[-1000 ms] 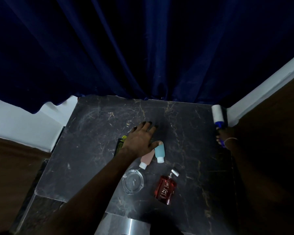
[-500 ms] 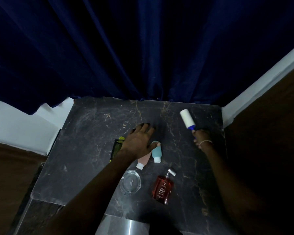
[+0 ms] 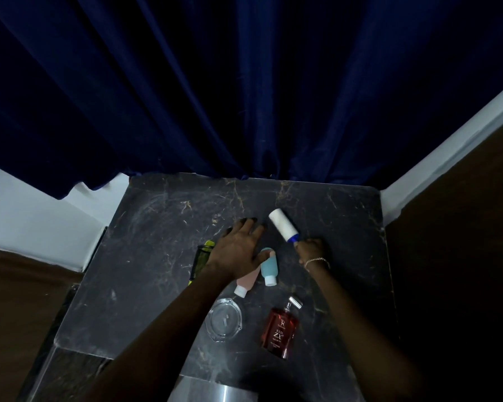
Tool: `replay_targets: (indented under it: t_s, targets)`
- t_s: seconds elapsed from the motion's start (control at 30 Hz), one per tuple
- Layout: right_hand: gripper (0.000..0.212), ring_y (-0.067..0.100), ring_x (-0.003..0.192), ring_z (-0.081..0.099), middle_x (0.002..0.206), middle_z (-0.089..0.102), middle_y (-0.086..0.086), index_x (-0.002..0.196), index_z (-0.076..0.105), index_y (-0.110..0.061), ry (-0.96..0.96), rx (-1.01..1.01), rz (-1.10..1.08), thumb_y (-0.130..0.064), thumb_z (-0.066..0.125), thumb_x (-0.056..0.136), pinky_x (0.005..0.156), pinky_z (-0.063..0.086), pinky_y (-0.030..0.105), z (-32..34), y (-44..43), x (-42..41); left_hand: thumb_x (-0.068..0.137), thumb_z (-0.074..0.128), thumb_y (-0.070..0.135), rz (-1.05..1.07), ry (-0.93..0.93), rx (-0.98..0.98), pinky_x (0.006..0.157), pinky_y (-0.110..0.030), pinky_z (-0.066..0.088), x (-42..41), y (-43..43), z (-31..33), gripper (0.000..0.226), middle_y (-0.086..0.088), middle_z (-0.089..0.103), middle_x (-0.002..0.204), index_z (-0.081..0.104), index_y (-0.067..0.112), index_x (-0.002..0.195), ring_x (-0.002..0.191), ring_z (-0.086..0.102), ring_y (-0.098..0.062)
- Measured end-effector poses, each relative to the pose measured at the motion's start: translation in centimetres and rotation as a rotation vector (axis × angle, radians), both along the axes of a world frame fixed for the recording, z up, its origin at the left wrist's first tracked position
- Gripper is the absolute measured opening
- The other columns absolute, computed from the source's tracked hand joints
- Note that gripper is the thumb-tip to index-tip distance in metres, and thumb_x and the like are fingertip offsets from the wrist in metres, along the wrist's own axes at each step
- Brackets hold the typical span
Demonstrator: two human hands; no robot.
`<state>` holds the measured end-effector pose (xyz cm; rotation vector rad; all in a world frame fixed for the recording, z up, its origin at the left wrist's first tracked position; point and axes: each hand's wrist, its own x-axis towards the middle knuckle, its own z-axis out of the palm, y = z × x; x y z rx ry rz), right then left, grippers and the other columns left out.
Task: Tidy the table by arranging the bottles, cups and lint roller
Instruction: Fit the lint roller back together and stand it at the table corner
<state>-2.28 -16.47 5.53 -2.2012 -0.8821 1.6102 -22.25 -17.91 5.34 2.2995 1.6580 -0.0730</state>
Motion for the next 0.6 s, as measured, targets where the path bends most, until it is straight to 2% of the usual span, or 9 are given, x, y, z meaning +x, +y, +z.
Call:
replay_targets:
  t_s: [0.1, 0.13, 0.17, 0.2, 0.23, 0.27, 0.33, 0.47, 0.6]
  targets:
    - [0.044, 0.037, 0.128, 0.055, 0.139, 0.054, 0.024, 0.139, 0.049, 0.008, -0.062, 0.046, -0.013, -0.017, 0.046, 0.102, 0.109, 0.045, 0.044, 0.5, 1.6, 3.1, 0.095, 0.039, 0.073, 0.009, -0.002, -0.018, 0.119, -0.055, 0.037, -0.3, 0.2, 0.2, 0.076, -0.005, 0.031, 0.164, 0.028, 0.030, 0.156, 0.153, 0.029, -0.029]
    - [0.043, 0.038, 0.119, 0.059, 0.133, 0.057, 0.024, 0.136, 0.051, 0.009, -0.095, 0.053, -0.011, -0.017, 0.046, 0.102, 0.102, 0.050, 0.044, 0.6, 2.2, 4.3, 0.095, 0.038, 0.074, 0.012, -0.002, -0.023, 0.120, -0.056, 0.036, -0.4, 0.2, 0.3, 0.077, -0.005, 0.030, 0.165, 0.027, 0.030, 0.157, 0.153, 0.028, -0.028]
    - [0.040, 0.039, 0.099, 0.063, 0.119, 0.061, 0.026, 0.130, 0.055, 0.011, -0.107, 0.057, -0.018, -0.017, 0.046, 0.102, 0.086, 0.054, 0.042, 0.6, 2.8, 5.4, 0.095, 0.038, 0.074, 0.014, -0.001, -0.024, 0.120, -0.056, 0.037, -0.6, 0.2, 0.3, 0.077, -0.005, 0.030, 0.165, 0.027, 0.030, 0.157, 0.154, 0.028, -0.028]
    - [0.033, 0.035, 0.075, 0.059, 0.098, 0.061, 0.025, 0.121, 0.058, 0.009, -0.104, 0.057, -0.040, -0.016, 0.046, 0.102, 0.066, 0.049, 0.037, 0.5, 3.3, 6.6, 0.095, 0.038, 0.074, 0.015, 0.002, -0.026, 0.120, -0.056, 0.037, -0.7, 0.2, 0.2, 0.077, -0.004, 0.029, 0.166, 0.026, 0.030, 0.157, 0.154, 0.027, -0.028]
    - [0.023, 0.028, 0.060, 0.047, 0.081, 0.055, 0.021, 0.111, 0.059, 0.002, -0.088, 0.047, -0.080, -0.015, 0.047, 0.102, 0.056, 0.037, 0.031, 0.6, 3.7, 7.7, 0.095, 0.039, 0.074, 0.016, 0.005, -0.027, 0.120, -0.056, 0.036, -0.8, 0.2, 0.2, 0.077, -0.004, 0.029, 0.166, 0.026, 0.030, 0.157, 0.154, 0.027, -0.028]
    - [0.017, 0.023, 0.055, 0.038, 0.072, 0.048, 0.016, 0.107, 0.056, -0.003, -0.074, 0.033, -0.120, -0.016, 0.047, 0.102, 0.053, 0.029, 0.028, 0.5, 4.0, 8.9, 0.095, 0.039, 0.074, 0.017, 0.009, -0.027, 0.121, -0.056, 0.036, -0.8, 0.1, 0.1, 0.077, -0.004, 0.028, 0.166, 0.026, 0.030, 0.157, 0.155, 0.027, -0.028]
    - [0.010, 0.020, 0.055, 0.032, 0.070, 0.041, 0.011, 0.108, 0.048, -0.008, -0.024, 0.003, -0.158, -0.015, 0.042, 0.105, 0.054, 0.024, 0.027, 0.4, 4.6, 11.0, 0.095, 0.038, 0.074, 0.023, 0.011, -0.022, 0.121, -0.055, 0.036, -0.9, 0.1, 0.0, 0.077, -0.004, 0.029, 0.166, 0.026, 0.031, 0.157, 0.155, 0.026, -0.027]
    - [0.011, 0.019, 0.058, 0.033, 0.073, 0.042, 0.009, 0.111, 0.044, -0.008, -0.006, -0.059, -0.159, -0.017, 0.039, 0.106, 0.056, 0.027, 0.028, 0.2, 5.1, 13.2, 0.095, 0.037, 0.075, 0.037, 0.018, -0.017, 0.120, -0.055, 0.035, -1.2, 0.1, -0.1, 0.077, -0.004, 0.030, 0.165, 0.027, 0.031, 0.157, 0.154, 0.028, -0.028]
    - [0.015, 0.017, 0.055, 0.029, 0.071, 0.039, 0.009, 0.097, 0.048, -0.007, 0.026, -0.089, -0.164, -0.015, 0.037, 0.105, 0.054, 0.022, 0.026, 0.3, 5.1, 12.4, 0.094, 0.038, 0.075, 0.037, 0.020, -0.037, 0.122, -0.055, 0.033, -0.7, 0.3, 0.0, 0.077, -0.004, 0.027, 0.167, 0.025, 0.033, 0.157, 0.155, 0.026, -0.028]
